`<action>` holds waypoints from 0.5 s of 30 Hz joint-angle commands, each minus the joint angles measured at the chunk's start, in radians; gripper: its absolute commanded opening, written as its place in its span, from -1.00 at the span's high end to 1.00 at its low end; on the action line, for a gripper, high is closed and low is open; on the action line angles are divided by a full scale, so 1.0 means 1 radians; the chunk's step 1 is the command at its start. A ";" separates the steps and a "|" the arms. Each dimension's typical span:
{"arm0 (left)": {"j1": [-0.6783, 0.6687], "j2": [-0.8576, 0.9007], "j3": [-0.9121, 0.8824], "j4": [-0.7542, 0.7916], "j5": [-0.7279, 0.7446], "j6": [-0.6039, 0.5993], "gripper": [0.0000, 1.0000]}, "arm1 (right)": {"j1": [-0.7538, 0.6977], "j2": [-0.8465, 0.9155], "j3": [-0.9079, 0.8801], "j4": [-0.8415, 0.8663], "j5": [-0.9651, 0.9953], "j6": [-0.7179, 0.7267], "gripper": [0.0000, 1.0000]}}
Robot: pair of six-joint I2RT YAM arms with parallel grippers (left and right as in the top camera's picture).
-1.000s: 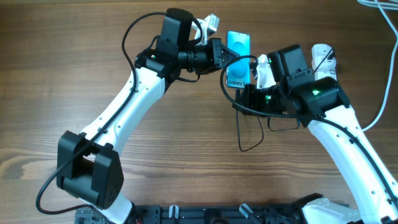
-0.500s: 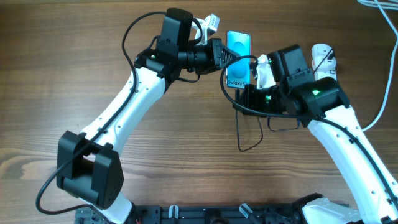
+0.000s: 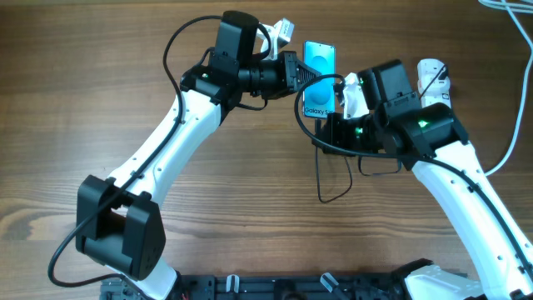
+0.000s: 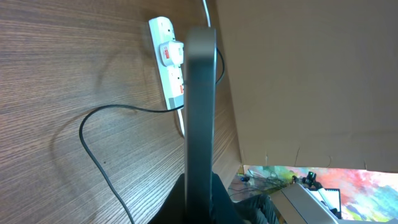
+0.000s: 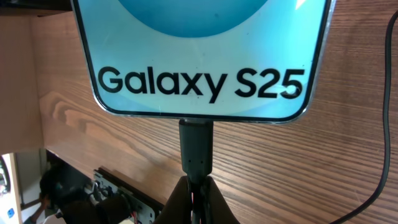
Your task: Plug charger to phone and switch on socket
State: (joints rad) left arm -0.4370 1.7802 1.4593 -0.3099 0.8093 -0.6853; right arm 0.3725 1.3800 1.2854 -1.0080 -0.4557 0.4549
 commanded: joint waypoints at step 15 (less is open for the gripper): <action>0.000 -0.024 0.013 -0.002 0.092 0.072 0.92 | 0.004 0.002 0.010 0.024 0.022 -0.037 0.91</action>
State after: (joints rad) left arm -0.4366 1.7802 1.4597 -0.3092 0.8307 -0.6510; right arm 0.3771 1.3800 1.2854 -1.0039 -0.4557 0.4400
